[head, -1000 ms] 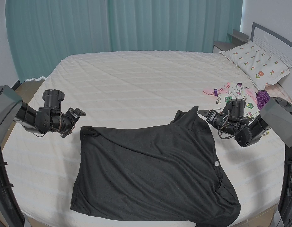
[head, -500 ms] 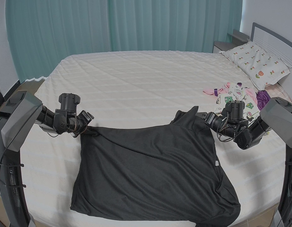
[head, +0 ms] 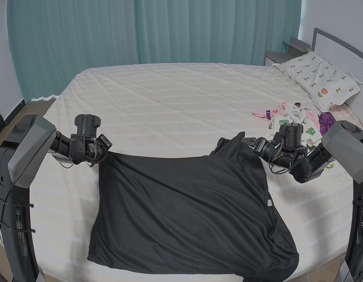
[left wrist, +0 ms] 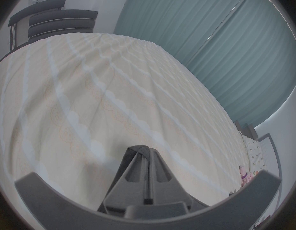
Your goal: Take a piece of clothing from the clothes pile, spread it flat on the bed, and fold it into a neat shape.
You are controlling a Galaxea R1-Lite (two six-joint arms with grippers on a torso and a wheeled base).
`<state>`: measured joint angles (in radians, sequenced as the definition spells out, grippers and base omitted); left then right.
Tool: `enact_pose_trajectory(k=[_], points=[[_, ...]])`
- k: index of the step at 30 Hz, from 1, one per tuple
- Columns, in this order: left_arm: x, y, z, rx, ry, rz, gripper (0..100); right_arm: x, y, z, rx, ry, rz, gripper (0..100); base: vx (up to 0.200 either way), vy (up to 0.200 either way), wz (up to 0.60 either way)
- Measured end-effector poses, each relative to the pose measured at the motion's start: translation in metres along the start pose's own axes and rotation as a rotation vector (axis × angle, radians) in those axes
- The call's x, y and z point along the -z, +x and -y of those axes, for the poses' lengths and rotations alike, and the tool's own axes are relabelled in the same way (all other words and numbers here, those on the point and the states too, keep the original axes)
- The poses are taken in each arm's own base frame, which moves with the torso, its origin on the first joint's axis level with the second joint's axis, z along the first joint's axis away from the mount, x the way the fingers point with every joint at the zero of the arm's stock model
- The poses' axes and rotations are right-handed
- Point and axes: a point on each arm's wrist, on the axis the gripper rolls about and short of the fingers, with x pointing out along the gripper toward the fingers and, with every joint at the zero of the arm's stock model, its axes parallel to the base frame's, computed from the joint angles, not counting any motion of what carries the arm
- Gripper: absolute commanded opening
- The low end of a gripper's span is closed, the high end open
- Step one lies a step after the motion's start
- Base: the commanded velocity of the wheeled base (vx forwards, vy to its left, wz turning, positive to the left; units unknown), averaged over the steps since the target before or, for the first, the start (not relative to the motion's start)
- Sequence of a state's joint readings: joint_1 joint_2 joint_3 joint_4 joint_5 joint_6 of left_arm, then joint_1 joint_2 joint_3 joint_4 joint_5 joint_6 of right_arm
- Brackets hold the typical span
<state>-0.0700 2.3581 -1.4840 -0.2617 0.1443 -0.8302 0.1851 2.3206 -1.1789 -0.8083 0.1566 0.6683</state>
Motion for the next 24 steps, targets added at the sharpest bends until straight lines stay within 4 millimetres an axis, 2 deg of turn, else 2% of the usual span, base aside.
enact_pose_trajectory(k=[6,16,24], points=[[-0.002,0.001,0.000,-0.020,0.000,-0.011,0,-0.002,0.010,0.006,-0.036,-0.002,-0.019,100,0.000,0.000,0.00],[0.001,0.003,0.008,-0.022,0.005,-0.029,0,0.000,0.032,0.011,-0.036,-0.110,-0.022,100,0.000,0.000,0.00],[0.003,0.003,0.009,-0.020,0.007,-0.031,0,-0.005,0.038,0.013,-0.035,-0.116,-0.001,100,0.000,0.000,0.00]])
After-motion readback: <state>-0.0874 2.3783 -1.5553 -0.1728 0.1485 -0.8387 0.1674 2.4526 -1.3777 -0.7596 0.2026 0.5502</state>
